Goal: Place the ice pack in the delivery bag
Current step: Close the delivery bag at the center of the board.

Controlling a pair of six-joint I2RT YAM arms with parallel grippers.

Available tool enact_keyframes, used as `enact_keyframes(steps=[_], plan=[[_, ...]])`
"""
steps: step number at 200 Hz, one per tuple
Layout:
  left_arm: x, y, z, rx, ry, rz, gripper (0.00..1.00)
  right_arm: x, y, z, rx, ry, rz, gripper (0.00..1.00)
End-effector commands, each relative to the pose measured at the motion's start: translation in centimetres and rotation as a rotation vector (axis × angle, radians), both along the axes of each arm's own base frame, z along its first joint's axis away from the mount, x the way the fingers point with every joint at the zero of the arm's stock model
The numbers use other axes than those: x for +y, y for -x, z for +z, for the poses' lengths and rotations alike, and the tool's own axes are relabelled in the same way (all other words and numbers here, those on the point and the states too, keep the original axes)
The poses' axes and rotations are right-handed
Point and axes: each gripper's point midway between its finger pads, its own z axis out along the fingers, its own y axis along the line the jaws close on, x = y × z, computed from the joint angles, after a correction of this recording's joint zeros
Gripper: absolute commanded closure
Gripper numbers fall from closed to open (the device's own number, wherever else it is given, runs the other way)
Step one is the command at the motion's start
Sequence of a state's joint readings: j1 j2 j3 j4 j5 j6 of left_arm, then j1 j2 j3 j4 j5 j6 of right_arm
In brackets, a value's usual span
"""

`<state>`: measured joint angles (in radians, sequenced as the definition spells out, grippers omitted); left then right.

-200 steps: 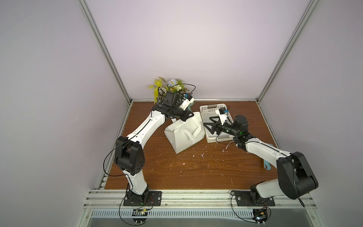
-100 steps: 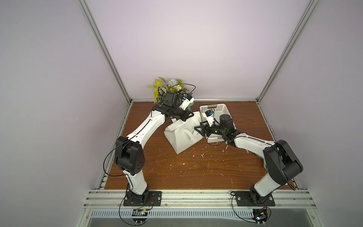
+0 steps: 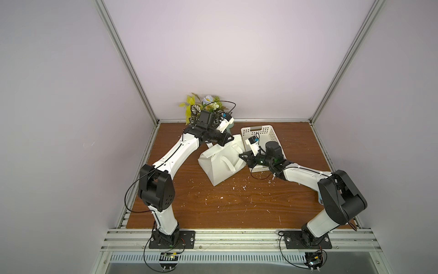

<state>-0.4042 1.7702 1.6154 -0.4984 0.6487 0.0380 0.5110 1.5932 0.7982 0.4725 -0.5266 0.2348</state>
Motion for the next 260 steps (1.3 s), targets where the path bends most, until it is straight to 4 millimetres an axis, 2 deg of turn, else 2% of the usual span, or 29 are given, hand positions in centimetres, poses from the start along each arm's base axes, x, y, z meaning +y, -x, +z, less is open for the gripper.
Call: enact_keyframes(steps=[1,17,22,34,47,81,100,119,132,150,169,191,208,220,233,243,260], plan=[[-0.1,0.5,-1.5,0.055,-0.039,0.002,0.98,-0.3,1.3,0.5,0.004,-0.023,-0.001,1.0],[-0.1,0.6,-1.5,0.059,-0.036,-0.002,0.98,-0.3,1.7,0.3,0.007,-0.017,0.005,1.0],[-0.2,0.6,-1.5,0.06,-0.035,-0.004,0.99,-0.3,1.6,0.4,0.004,-0.015,0.006,0.9],[-0.2,0.7,-1.6,0.063,-0.033,-0.006,1.0,-0.2,1.1,1.1,-0.014,0.0,0.004,0.57],[-0.2,0.7,-1.6,0.062,-0.033,-0.004,1.0,-0.5,0.3,2.2,-0.048,0.021,-0.017,0.38],[0.0,0.8,-1.4,0.057,-0.036,-0.001,1.0,-2.3,-1.2,6.8,-0.173,0.007,-0.056,0.23],[0.0,0.9,-1.3,0.058,-0.033,-0.004,1.0,-2.1,-2.0,9.5,-0.246,-0.02,-0.027,0.16],[-0.1,0.9,-1.2,0.061,-0.029,-0.001,0.99,-1.3,-3.3,11.8,-0.269,-0.076,0.026,0.15],[-0.1,1.1,-1.2,0.063,-0.026,-0.006,0.99,-0.4,-4.5,12.6,-0.265,-0.091,0.054,0.16],[-0.1,1.1,-1.1,0.062,-0.026,-0.004,0.99,0.6,-6.4,12.1,-0.238,-0.083,0.08,0.19],[-0.1,1.1,-1.0,0.058,-0.025,-0.005,0.99,1.8,-6.8,11.8,-0.212,-0.115,0.156,0.24],[-0.1,1.2,-0.9,0.055,-0.024,-0.006,0.99,2.2,-7.0,11.1,-0.203,-0.129,0.201,0.29],[0.0,1.3,-0.9,0.054,-0.025,-0.006,0.99,2.2,-7.1,10.8,-0.2,-0.139,0.22,0.4],[0.1,1.4,-1.0,0.057,-0.027,-0.005,0.99,2.0,-7.3,10.6,-0.192,-0.149,0.227,0.56],[0.1,1.5,-1.0,0.057,-0.027,-0.005,0.99,2.0,-7.5,10.5,-0.185,-0.158,0.232,0.63],[0.1,1.6,-1.0,0.058,-0.028,-0.006,0.98,1.9,-7.5,10.5,-0.186,-0.16,0.235,0.78],[0.1,1.6,-1.0,0.056,-0.028,-0.005,0.98,1.9,-7.7,10.4,-0.186,-0.159,0.23,0.81]])
